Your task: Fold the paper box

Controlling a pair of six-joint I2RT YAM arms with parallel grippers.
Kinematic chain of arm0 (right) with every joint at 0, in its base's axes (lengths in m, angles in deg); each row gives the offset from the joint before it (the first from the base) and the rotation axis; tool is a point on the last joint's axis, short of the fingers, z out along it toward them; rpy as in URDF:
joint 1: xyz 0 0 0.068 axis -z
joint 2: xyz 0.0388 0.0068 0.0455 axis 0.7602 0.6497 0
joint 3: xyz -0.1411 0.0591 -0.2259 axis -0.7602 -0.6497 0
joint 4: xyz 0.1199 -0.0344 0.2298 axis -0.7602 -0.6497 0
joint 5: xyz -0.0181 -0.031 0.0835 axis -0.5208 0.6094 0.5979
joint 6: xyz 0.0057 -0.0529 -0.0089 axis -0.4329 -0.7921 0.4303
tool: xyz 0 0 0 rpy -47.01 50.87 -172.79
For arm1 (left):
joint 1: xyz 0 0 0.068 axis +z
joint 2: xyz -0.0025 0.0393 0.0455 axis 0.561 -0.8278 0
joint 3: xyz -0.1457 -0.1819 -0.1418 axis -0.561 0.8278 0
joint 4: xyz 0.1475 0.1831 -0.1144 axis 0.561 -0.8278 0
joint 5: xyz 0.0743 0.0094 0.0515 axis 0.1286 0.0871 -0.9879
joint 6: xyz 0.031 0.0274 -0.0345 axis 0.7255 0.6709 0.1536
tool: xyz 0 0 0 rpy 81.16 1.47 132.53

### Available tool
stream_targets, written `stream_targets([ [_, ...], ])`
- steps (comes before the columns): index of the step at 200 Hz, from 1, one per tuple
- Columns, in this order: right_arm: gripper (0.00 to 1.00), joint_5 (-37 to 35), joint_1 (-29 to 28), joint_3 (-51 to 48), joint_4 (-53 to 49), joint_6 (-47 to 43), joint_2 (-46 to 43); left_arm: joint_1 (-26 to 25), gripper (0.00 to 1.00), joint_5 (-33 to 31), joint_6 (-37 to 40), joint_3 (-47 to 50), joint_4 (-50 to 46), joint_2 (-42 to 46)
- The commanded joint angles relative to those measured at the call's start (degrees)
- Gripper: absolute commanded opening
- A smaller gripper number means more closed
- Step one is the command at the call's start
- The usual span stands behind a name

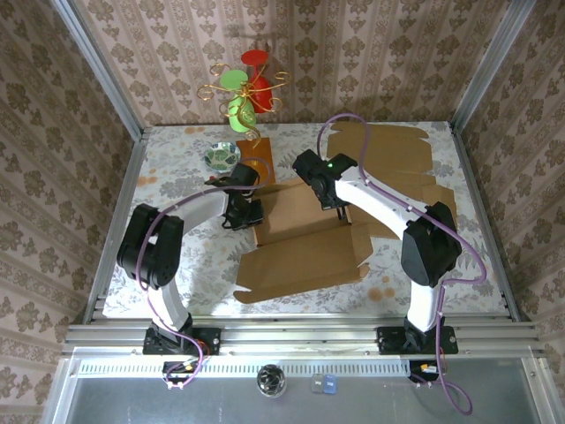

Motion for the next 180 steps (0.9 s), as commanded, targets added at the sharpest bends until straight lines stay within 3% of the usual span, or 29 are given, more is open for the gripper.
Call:
stream_targets([
  [1,0.00,-0.53,-0.33,-0.57,0.19,1.92,-0.23,-0.75,0.00,-4.29,-1.01,-1.17,-4.66,-1.76],
  [75,0.00,0.80,-0.33,-0.80,0.05,2.18,0.65,-1.81,0.00,-2.54,-1.43,-2.76,-3.43,-3.50],
  [180,0.00,2.42,0.63,-0.73,-0.50,3.14,1.47,-1.68,0.48,1.49,-0.82,-4.15,-3.11,0.72],
])
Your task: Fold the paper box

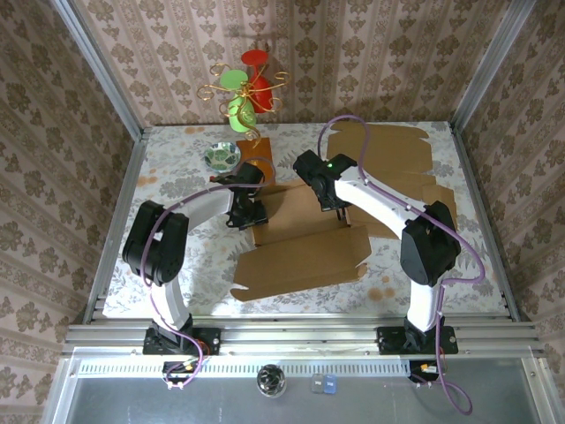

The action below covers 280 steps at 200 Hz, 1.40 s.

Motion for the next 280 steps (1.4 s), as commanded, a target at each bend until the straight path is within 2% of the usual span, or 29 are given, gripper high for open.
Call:
stream_targets([
  [1,0.00,0.67,0.37,-0.53,-0.35,2.40,1.06,-0.24,0.48,3.10,-0.11,-1.33,-0.32,3.03],
  [32,0.00,1.70,0.80,-1.12,-0.25,2.90,1.26,0.20,0.56,8.18,-1.06,-1.11,0.25,4.12],
  [81,0.00,3.33,1.59,-1.91,0.05,3.76,1.04,1.36,0.72,12.02,-2.55,-0.06,1.38,7.56],
  [117,0.00,4.16,2.00,-2.59,0.24,4.53,0.67,1.97,0.75,13.25,-2.01,-0.87,-1.33,7.70],
  [146,0.00,5.08,2.51,-2.98,0.28,5.44,0.40,2.27,0.76,10.54,-1.09,-1.61,-4.10,9.30],
  [211,0.00,11.94,7.15,-8.04,2.56,12.21,-3.28,3.26,0.72,-1.94,0.96,-5.09,-10.15,20.82],
  [237,0.00,15.07,9.79,-10.40,4.07,16.21,-5.54,4.18,0.70,-4.17,0.95,-5.42,-11.65,26.16],
  [241,0.00,15.74,10.25,-10.83,4.28,16.99,-5.86,5.88,0.70,-4.48,1.02,-5.52,-12.03,26.75],
  [280,0.00,21.01,14.08,-14.95,7.04,24.06,-9.12,8.47,0.70,-6.27,1.99,-6.83,-15.56,33.11],
])
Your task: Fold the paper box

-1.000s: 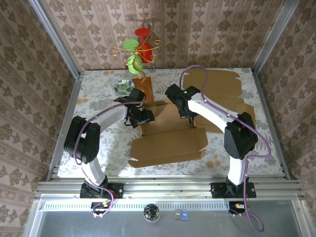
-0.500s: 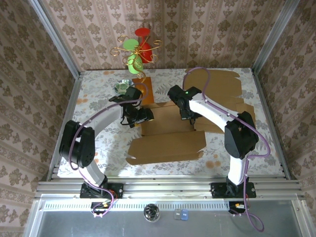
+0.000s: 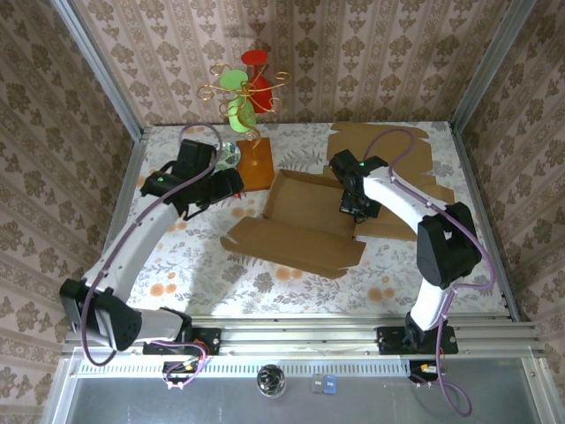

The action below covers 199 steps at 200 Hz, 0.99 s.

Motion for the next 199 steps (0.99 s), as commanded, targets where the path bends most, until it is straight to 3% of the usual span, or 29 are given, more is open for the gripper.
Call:
stream_targets([
  [1,0.00,4.32,1.69,-2.09,2.19,7.61,-3.45,1.00,0.70,-2.78,1.70,-1.91,-4.69,3.39],
  [31,0.00,6.87,3.67,-4.20,3.23,13.58,-5.71,1.65,0.71,0.24,1.01,-2.41,-6.98,5.78],
  [55,0.00,9.29,5.09,-6.92,4.99,18.89,-7.73,1.03,0.71,5.80,-4.52,-1.50,-7.69,6.53],
  [103,0.00,10.57,5.29,-8.32,6.23,22.48,-8.46,-7.57,0.71,6.73,-17.04,1.08,-3.93,6.45],
  [129,0.00,11.50,5.30,-9.87,7.25,24.13,-8.78,-9.64,0.70,7.86,-21.80,4.08,3.13,5.62],
  [199,0.00,12.54,5.22,-12.47,8.56,26.65,-10.01,-13.21,0.62,8.01,-22.55,1.50,5.89,-0.28],
])
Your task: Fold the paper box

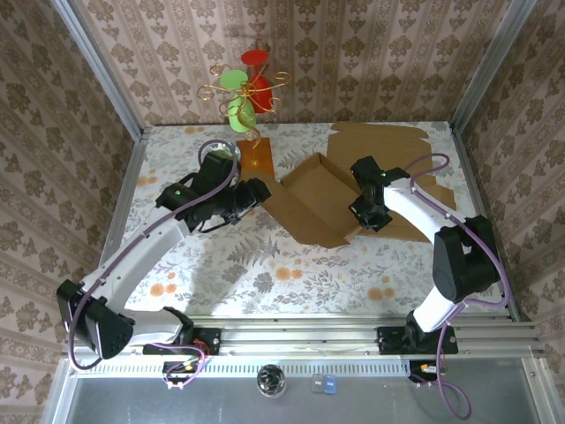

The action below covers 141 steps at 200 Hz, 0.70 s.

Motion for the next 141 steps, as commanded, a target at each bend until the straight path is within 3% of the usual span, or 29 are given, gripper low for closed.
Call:
stream_targets([
  [1,0.00,0.85,-0.01,-1.06,1.02,2.86,-2.33,-0.50,0.62,0.67,-0.95,-1.82,1.04,-1.42],
  [32,0.00,1.13,-0.04,-2.20,1.49,3.93,-3.03,-1.26,0.47,0.88,-0.04,-2.49,-1.03,-2.63],
  [70,0.00,1.75,-0.80,-3.24,1.64,5.84,-3.76,-1.83,0.13,-0.09,1.45,-3.26,-1.84,-3.46],
  [89,0.00,1.89,-1.90,-3.96,1.30,7.86,-4.45,-2.12,0.00,-1.02,3.71,-5.18,-4.32,-4.38],
  [118,0.00,2.46,-3.65,-5.34,0.32,11.66,-5.23,-2.11,0.00,-1.25,6.77,-7.66,-7.13,-5.67],
  [141,0.17,4.41,-4.36,-6.70,1.31,13.88,-5.82,-2.09,0.00,-0.99,9.99,-10.41,-10.19,-7.17],
])
